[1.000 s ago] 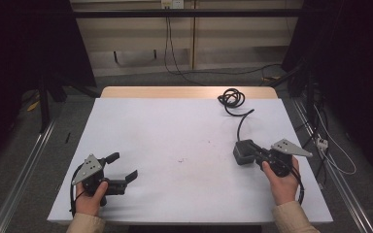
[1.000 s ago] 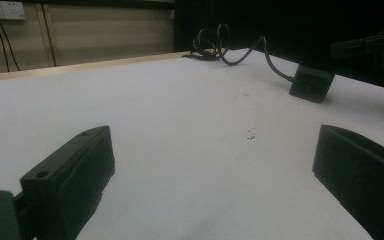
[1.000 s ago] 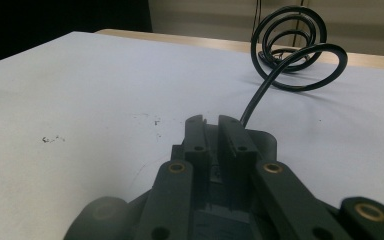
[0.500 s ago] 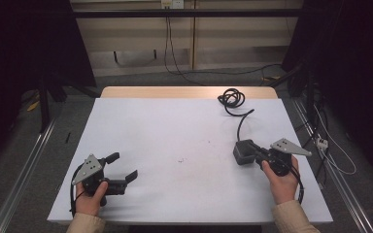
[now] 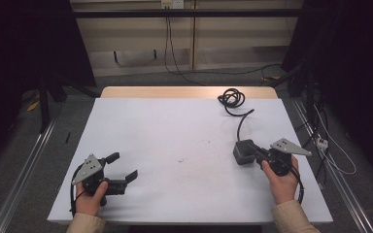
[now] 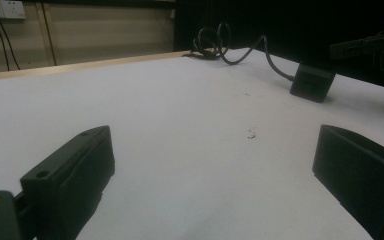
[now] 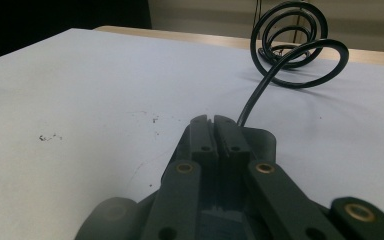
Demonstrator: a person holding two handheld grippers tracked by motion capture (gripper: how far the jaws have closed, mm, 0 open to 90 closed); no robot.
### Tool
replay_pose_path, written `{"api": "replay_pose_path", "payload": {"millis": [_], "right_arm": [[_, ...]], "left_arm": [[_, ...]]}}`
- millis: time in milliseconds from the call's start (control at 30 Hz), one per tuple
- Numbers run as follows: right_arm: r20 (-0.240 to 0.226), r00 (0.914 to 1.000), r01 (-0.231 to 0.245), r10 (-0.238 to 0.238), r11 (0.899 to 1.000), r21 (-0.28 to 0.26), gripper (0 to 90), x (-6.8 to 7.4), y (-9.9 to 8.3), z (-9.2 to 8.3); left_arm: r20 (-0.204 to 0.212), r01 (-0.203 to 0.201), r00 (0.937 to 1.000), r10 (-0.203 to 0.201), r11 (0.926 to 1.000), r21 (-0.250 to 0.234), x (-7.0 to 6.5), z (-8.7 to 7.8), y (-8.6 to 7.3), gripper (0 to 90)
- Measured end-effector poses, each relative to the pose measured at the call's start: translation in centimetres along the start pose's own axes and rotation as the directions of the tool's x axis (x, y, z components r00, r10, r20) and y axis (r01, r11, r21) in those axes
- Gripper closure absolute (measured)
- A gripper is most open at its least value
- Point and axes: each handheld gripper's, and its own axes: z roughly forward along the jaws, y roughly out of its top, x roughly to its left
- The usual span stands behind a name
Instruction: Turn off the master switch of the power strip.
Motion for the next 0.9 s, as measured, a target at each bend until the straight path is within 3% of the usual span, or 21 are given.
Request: {"api": "replay_pose_path", "payload": {"millis": [900], "right_arm": [[-0.003, 1.0, 0.008, -0.007, 1.0, 0.03, 90.0, -0.06, -0.04, 0.18]], "left_arm": [[0.002, -0.002, 1.0, 0.002, 1.0, 0.0, -0.01, 0.03, -0.03, 3.0]]}}
